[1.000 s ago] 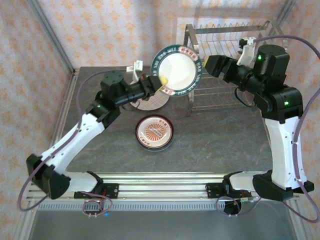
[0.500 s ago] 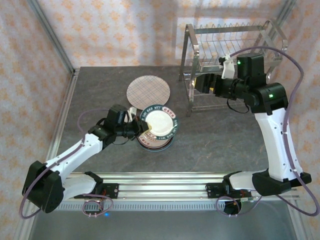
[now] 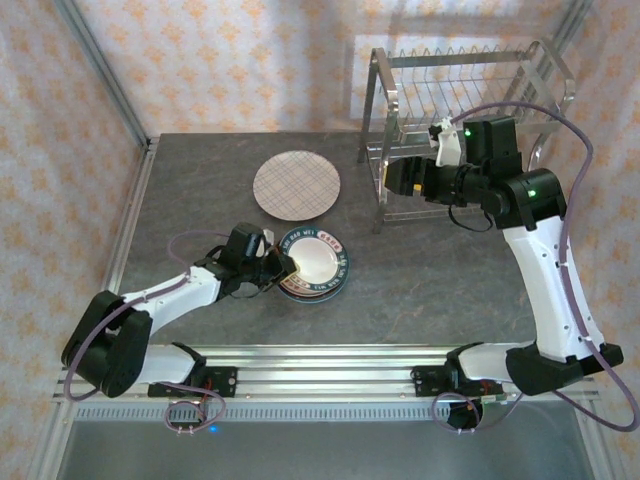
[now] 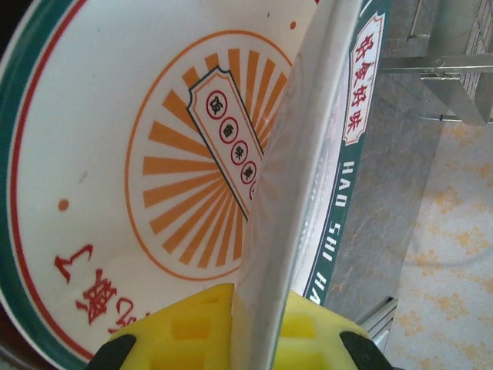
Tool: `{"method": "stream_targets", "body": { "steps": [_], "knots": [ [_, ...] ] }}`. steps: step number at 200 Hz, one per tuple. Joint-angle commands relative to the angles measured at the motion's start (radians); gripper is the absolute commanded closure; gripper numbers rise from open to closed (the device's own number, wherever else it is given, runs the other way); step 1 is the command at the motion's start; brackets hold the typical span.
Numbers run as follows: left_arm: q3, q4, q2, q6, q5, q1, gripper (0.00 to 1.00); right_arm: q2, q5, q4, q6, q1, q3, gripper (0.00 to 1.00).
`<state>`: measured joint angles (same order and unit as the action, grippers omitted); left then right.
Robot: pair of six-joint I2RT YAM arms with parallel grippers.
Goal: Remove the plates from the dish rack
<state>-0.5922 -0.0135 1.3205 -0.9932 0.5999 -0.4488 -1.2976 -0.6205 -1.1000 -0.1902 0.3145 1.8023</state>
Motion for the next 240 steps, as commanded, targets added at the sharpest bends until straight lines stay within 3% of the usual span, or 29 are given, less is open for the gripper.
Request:
{"method": "stream_targets", "body": {
  "steps": [1,42,108,196,240],
  "knots": [
    [0.006,-0.081,0.008,0.017,-0.011,0.012,1.0,0.021,-0.022,0.026,-0.007,0.006,-0.024,0.22],
    [0.014,-0.073,0.018,0.019,0.001,0.02,1.0,0.021,-0.029,0.035,-0.013,0.006,-0.032,0.22],
    [-0.006,-0.004,0.035,0.052,0.013,0.023,0.72,0.007,-0.035,0.04,-0.017,0.007,-0.019,0.22],
    [-0.079,0.198,0.041,0.126,-0.002,0.022,0.51,-0.005,-0.033,0.046,-0.019,0.006,-0.016,0.22],
    [-0.157,0.34,0.078,0.175,-0.009,0.022,0.48,-0.011,-0.024,0.055,-0.024,0.006,-0.02,0.22]
  ]
}}
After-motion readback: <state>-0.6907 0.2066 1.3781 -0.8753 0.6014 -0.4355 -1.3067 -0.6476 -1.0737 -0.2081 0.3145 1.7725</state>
